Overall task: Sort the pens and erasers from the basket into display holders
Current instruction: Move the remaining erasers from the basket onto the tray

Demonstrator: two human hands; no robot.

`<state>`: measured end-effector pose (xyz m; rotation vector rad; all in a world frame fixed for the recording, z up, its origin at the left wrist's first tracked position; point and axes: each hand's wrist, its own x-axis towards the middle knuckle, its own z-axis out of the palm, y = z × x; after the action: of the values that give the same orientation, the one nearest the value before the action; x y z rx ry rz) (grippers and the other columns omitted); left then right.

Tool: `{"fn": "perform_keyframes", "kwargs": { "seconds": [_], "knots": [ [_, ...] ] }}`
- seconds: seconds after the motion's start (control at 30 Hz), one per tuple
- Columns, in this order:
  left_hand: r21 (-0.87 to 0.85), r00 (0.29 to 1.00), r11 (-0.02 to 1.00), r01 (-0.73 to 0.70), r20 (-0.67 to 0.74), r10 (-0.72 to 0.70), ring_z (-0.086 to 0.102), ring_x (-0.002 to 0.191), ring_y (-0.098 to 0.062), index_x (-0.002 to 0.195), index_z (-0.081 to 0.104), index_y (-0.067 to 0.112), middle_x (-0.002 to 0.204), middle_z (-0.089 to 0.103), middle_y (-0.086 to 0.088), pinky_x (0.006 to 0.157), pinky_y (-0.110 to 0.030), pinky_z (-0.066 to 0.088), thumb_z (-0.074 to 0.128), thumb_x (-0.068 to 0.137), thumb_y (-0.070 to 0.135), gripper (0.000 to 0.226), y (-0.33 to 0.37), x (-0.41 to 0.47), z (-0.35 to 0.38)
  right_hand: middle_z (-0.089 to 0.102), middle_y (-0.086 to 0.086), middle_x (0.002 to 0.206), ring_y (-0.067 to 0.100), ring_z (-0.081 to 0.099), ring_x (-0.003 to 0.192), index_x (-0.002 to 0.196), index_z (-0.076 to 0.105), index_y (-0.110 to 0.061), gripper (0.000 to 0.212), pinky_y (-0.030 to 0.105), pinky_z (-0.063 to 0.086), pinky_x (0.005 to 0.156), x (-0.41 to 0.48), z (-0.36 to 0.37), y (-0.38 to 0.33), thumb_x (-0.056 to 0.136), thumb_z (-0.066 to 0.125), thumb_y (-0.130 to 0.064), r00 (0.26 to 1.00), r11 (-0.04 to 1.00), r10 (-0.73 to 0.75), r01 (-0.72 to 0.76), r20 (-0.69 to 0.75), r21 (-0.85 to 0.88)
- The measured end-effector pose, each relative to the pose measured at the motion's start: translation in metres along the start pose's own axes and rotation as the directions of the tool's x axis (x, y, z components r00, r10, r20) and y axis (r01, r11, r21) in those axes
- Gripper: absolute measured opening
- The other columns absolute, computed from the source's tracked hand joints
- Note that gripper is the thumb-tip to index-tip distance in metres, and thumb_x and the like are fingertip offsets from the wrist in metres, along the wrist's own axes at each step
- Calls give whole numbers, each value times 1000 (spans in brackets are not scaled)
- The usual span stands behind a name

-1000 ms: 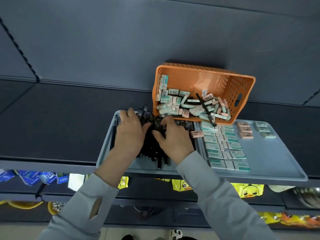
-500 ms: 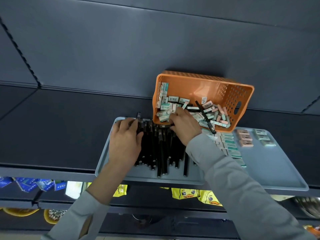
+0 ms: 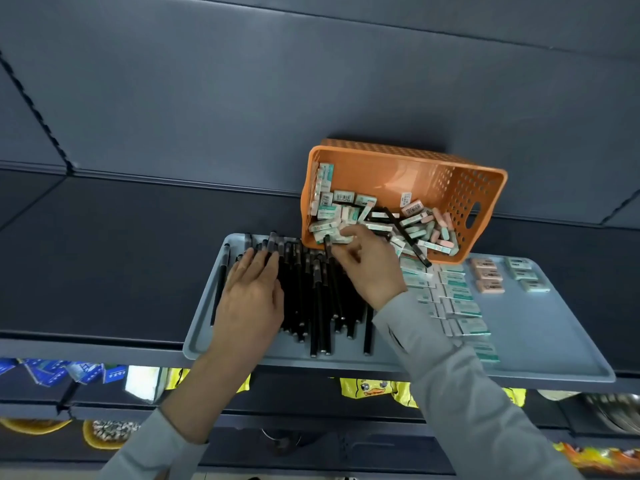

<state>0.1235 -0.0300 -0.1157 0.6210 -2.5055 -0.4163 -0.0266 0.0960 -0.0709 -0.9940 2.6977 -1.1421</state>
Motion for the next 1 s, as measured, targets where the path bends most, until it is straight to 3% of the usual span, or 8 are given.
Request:
{"fn": "perform_keyframes", "kwargs": {
  "seconds": [0.13, 0.27, 0.37, 0.47, 0.57, 0.67, 0.9, 1.0],
  "knots": [
    [5, 998, 999, -43, 38, 43, 46, 131, -36, 132, 56, 4, 138, 53, -19, 107, -51, 40, 42, 95, 39, 53, 1, 2, 2, 70, 10, 95, 29, 66, 88, 110, 63, -12, 22, 31, 46, 73, 14, -34, 21, 89, 59, -6, 968, 965, -38, -29, -249, -260],
    [22, 997, 999, -50, 57, 48, 53, 125, -36, 133, 56, 4, 136, 55, -18, 97, -47, 49, 59, 91, 35, 52, 5, 4, 5, 66, 13, 112, 36, 63, 104, 118, 60, -15, 27, 38, 50, 83, 17, -57, 40, 92, 55, -9, 966, 787, 174, -253, -191, -563],
    [64, 997, 996, -68, 44, 65, 57, 117, -37, 131, 56, 3, 130, 59, -18, 98, -48, 49, 61, 89, 33, 52, 5, 7, 2, 67, 14, 112, 37, 63, 104, 120, 60, -15, 30, 39, 52, 81, 15, -56, 44, 91, 55, -7, 965, 743, 210, -263, -159, -616],
    [92, 986, 981, -168, 18, 167, 55, 118, -33, 132, 57, 7, 130, 59, -14, 107, -50, 39, 54, 92, 40, 52, 11, 10, -1, 66, 16, 108, 38, 62, 102, 111, 65, -11, 27, 41, 51, 82, 17, -60, 51, 88, 55, -3, 964, 817, 91, -215, -249, -535],
    [-1, 929, 936, -353, 121, 351, 49, 129, -26, 131, 60, 20, 134, 57, -4, 112, -52, 32, 45, 90, 58, 57, 24, 10, 1, 62, 10, 97, 33, 59, 95, 108, 67, -8, 23, 42, 50, 83, 11, -64, 55, 86, 60, -4, 940, 969, -44, -43, -340, -245],
    [-18, 871, 901, -434, 247, 424, 42, 136, -24, 121, 66, 29, 135, 57, 0, 116, -51, 25, 43, 82, 68, 59, 30, 8, 9, 55, -4, 87, 19, 54, 86, 110, 68, -11, 21, 31, 42, 79, -4, -67, 50, 90, 63, -6, 976, 997, -53, 63, -211, 44],
    [-144, 945, 945, -293, 109, 309, 45, 132, -21, 124, 57, 20, 125, 63, 0, 116, -47, 28, 45, 84, 42, 48, 24, 4, -3, 54, 2, 97, 20, 50, 95, 92, 77, -20, 26, 21, 34, 80, -25, -52, 42, 77, 75, 2, 901, 885, -433, 418, -31, -205],
    [-157, 923, 924, -349, 114, 369, 45, 132, -23, 130, 56, 19, 129, 60, -1, 115, -48, 30, 46, 86, 24, 45, 24, 7, -6, 60, 8, 100, 22, 55, 93, 96, 77, -16, 33, 17, 35, 80, -30, -36, 36, 76, 70, 10, 883, 858, -458, 470, 107, -207]
  ]
}}
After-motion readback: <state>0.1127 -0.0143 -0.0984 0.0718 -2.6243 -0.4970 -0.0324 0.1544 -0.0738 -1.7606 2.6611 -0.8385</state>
